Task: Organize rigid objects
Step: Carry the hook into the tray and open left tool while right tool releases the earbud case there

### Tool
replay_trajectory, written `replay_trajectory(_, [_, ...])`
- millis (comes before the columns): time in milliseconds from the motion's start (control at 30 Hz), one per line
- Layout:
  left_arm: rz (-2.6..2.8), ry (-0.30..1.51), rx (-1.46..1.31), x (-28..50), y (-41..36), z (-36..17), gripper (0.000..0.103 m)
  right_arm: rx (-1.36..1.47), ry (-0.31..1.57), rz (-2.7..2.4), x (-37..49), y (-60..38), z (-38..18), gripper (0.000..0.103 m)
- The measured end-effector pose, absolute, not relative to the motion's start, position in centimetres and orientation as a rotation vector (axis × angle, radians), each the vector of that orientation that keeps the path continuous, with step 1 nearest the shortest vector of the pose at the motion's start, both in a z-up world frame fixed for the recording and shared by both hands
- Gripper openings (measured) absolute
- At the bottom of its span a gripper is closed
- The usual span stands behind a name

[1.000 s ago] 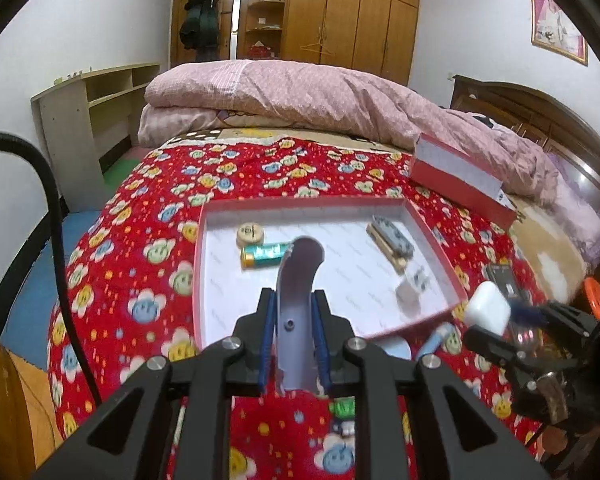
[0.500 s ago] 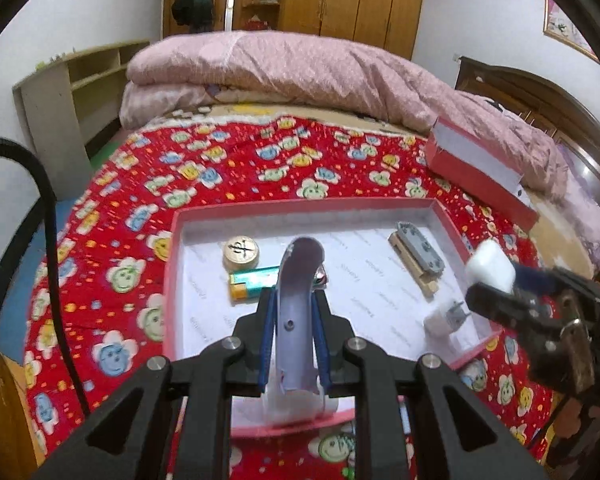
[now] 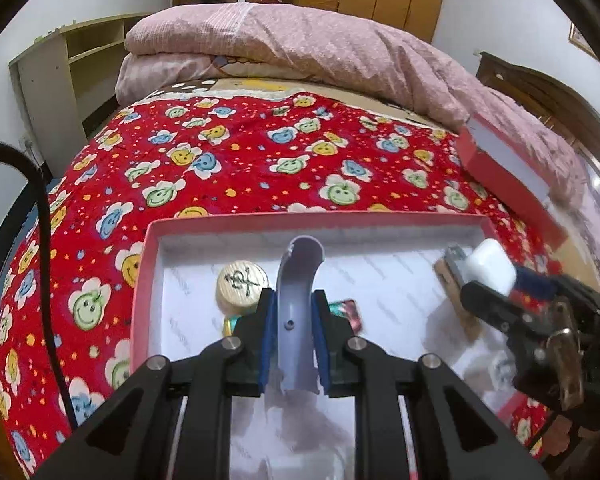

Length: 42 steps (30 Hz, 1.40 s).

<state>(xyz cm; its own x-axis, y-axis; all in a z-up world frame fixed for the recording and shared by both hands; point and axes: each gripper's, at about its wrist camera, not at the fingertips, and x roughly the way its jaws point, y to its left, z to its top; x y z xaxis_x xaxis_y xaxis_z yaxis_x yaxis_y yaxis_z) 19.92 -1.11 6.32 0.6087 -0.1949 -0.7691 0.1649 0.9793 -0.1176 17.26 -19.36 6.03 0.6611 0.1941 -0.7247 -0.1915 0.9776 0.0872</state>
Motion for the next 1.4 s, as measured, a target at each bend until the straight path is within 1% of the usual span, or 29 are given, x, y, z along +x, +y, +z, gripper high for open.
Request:
replay_trajectory(267, [-0.194, 0.902, -0.041, 21.4, -1.2, 5.3, 0.019, 0.009, 0.841, 0.193, 19.4, -20.0, 4.5, 0.059])
replay_trajectory(600, [-0.184, 0.886, -0.015, 21.3, -1.7, 5.2, 0.019, 0.019, 0.827, 0.188, 19.7, -20.3, 4.3, 0.059])
replay_trajectory(700, [-0.187, 0.886, -0.009, 21.4, -1.7, 5.2, 0.020, 0.011, 0.849, 0.187, 19.9, -20.3, 3.9, 0.058])
replay_trajectory(733, [-0.192, 0.887, -0.012, 21.3, -1.6, 5.3, 0.025, 0.002, 0.849, 0.181, 20.0, -20.2, 3.8, 0.058])
replay_trajectory(767, [-0.195, 0.888, -0.013, 21.4, -1.6, 5.3, 0.034, -0.008, 0.844, 0.178, 20.0, -20.1, 3.8, 0.059])
replay_trajectory(800, [-0.191, 0.888, -0.013, 21.3, -1.6, 5.4, 0.040, -0.012, 0.841, 0.177, 19.9, -20.0, 3.8, 0.059])
replay_trajectory(833, [-0.180, 0.888, -0.009, 21.3, -1.6, 5.4, 0.050, -0.008, 0.843, 0.177, 19.9, -20.1, 3.8, 0.059])
replay_trajectory(867, [-0.171, 0.884, -0.004, 21.2, -1.6, 5.5, 0.053, -0.001, 0.845, 0.178, 19.9, -20.1, 3.9, 0.059])
replay_trajectory(967, [-0.164, 0.873, 0.006, 20.9, -1.6, 5.8, 0.054, 0.023, 0.841, 0.182, 19.8, -20.3, 4.2, 0.059])
replay_trajectory(1033, [-0.161, 0.872, 0.011, 20.7, -1.7, 6.1, 0.059, 0.022, 0.827, 0.177, 19.6, -20.4, 4.6, 0.060])
replay_trajectory(1167, [-0.141, 0.854, 0.027, 20.2, -1.9, 6.7, 0.064, 0.017, 0.793, 0.187, 18.8, -20.3, 5.6, 0.069])
replay_trajectory(1300, [-0.132, 0.837, 0.037, 19.5, -1.9, 7.4, 0.069, 0.001, 0.763, 0.196, 18.0, -20.0, 6.5, 0.076])
replay_trajectory(1400, [-0.132, 0.824, 0.046, 18.8, -1.9, 8.0, 0.074, -0.002, 0.745, 0.201, 17.3, -19.8, 7.0, 0.077])
